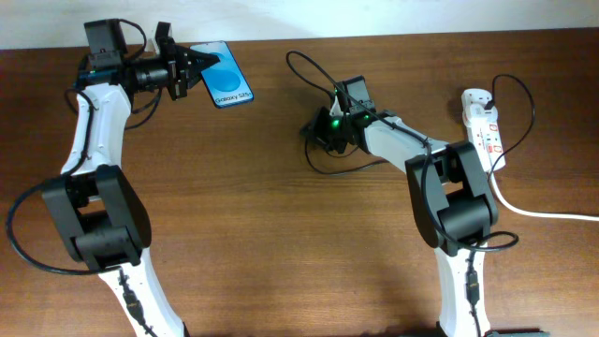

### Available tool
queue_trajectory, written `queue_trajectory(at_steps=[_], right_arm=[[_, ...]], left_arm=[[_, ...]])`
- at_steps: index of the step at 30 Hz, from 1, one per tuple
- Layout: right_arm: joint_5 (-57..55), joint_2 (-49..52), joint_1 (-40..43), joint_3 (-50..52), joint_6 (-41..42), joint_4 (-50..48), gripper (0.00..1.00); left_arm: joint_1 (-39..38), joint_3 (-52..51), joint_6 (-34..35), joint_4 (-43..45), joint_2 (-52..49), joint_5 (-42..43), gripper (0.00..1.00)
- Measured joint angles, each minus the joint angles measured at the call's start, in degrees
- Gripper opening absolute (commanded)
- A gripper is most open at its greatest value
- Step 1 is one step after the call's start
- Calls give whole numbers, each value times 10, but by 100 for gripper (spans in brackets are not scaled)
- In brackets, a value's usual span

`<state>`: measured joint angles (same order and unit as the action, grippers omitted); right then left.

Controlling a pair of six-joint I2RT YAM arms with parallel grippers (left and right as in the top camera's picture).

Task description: Plug charger to phone and switch on socket

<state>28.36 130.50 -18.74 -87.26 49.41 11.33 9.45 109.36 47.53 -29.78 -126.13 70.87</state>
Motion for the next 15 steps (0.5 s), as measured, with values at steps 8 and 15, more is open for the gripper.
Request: queue_trajectory(at_steps=[8,15], right_arm=[[10,7,12,-1,-13,1,4],[129,14,90,2,-124,14,4]], left_arm=[[0,0,0,0,0,0,0],[0,0,0,0,0,0,0]])
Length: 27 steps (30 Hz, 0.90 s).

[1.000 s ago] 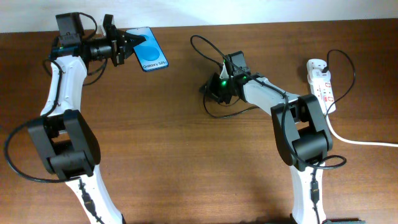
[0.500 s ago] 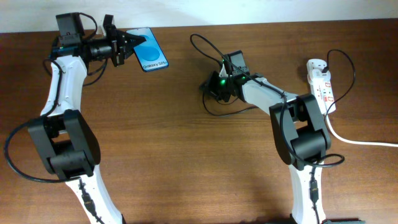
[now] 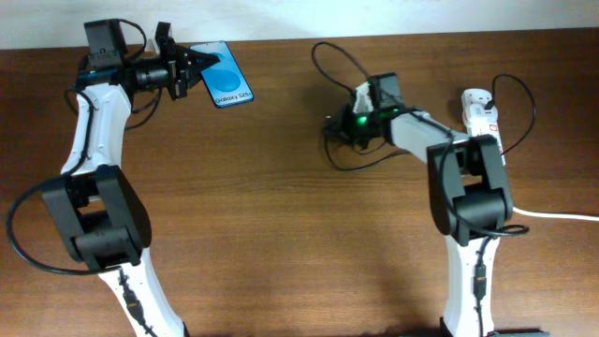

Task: Plug charger to phone and switch on socket
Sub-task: 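Raise the cable plug with the right gripper toward the phone's bottom port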

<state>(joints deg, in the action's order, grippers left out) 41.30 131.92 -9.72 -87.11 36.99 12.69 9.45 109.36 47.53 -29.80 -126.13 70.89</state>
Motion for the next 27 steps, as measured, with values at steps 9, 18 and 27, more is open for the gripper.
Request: queue_trajectory(at_steps=[9,18,27], right_arm=[[133,-141,34,5,-199,132,4],[207,-328,34,5,-267,240,4],[246,-356,28,10,-301,377,4]], left_arm=[[0,0,-12,0,0,31,0],[-21,0,-90,0,0,112,0],[-77,0,-105,4,0,122,0]])
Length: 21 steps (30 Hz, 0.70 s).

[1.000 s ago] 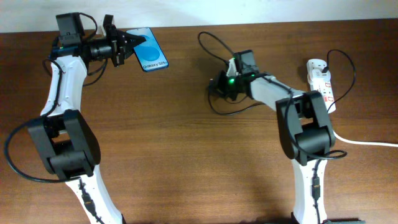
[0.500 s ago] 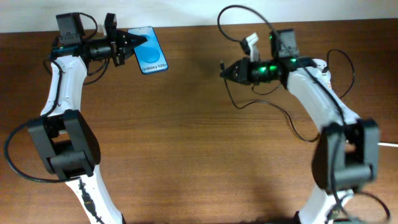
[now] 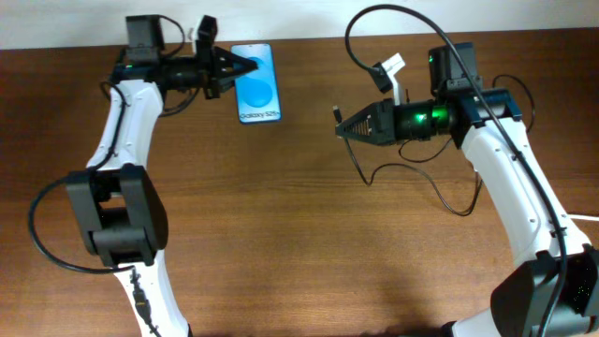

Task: Plug charger to phone and switch on socket
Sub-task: 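Raise the cable plug with the right gripper toward the phone's bottom port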

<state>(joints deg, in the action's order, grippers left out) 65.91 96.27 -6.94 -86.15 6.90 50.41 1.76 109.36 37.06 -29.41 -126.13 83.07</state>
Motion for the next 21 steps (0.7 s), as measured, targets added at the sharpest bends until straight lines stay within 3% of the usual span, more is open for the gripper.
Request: queue_trajectory(at_steps=[9,17,21], right_arm=[[0,0,-82,16,13,-71,4],[-23,0,-133,57,170,-280,4],[-41,0,-134,78,226,-338,4]], left_arm=[[-22,0,54,43,0,-33,0],[-23,-1,186,236,0,-35,0],[-23,-1,263,318,0,-31,0]])
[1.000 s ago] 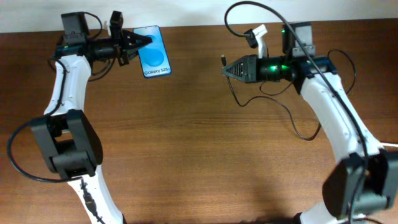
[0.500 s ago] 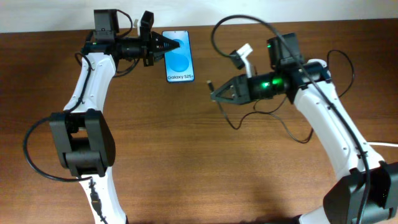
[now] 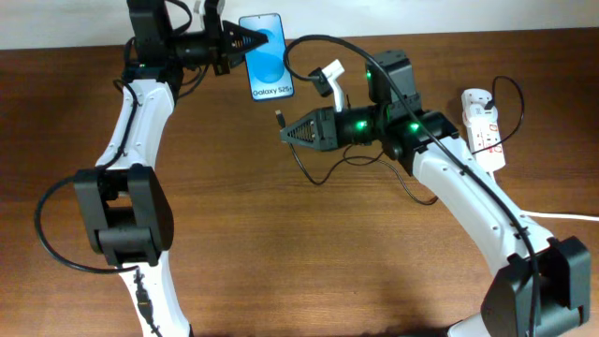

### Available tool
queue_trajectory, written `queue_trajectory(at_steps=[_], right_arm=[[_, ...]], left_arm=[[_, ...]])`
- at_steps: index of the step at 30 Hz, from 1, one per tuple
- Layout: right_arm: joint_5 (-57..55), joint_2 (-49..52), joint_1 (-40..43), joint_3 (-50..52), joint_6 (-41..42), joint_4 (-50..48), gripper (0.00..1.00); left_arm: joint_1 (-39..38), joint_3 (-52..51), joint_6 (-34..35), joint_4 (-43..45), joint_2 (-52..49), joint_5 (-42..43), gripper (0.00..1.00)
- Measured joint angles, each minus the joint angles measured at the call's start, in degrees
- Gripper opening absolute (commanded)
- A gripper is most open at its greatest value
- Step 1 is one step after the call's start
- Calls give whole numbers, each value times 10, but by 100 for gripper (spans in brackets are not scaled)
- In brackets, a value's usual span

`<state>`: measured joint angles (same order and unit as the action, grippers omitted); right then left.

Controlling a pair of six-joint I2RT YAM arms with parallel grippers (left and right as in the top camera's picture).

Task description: Plug charger to phone and switch on socket

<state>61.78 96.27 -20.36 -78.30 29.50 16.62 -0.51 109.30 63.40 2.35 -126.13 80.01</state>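
The blue-screened phone (image 3: 270, 58), marked Galaxy S25+, hangs at the back of the table, gripped at its left edge by my left gripper (image 3: 246, 42). My right gripper (image 3: 288, 135) points left just below and right of the phone, shut on the black charger cable (image 3: 323, 173). The cable's small plug tip (image 3: 279, 116) sticks out beside the fingertips, a short way under the phone's lower edge. The white charger adapter (image 3: 328, 77) dangles above the right arm. At the far right lies the white socket strip (image 3: 483, 124).
The black cable loops above and below the right arm over the brown table (image 3: 281, 253). A white mains lead (image 3: 552, 214) runs from the strip off the right edge. The pale wall runs along the table's back edge.
The right gripper has moved left with the cable, from mid-table to just under the phone. The left gripper has carried the phone a little right and toward the back.
First the left gripper held the phone at the far left while the right gripper was low on the cable near the table's middle. Then the right gripper sat further right. Later it held the cable up, pointing left, and the phone was nearer centre. Now they almost meet.
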Motion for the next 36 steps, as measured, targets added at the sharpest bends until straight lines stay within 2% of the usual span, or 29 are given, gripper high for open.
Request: queue_trajectory(at_steps=[4,9,18,36], right_arm=[[-23,0,0,2,29,-35,4],[-50,0,0,2,63,-44,4],[-67,0,0,2,109,-66,4],[-73,0,0,2,122,-67,4]], left_arm=[[0,0,68,16,0,1,0],[-1,0,97,16,0,1,0],[-10,0,113,17,0,-11,0],[-16,0,113,32,0,-21,0]])
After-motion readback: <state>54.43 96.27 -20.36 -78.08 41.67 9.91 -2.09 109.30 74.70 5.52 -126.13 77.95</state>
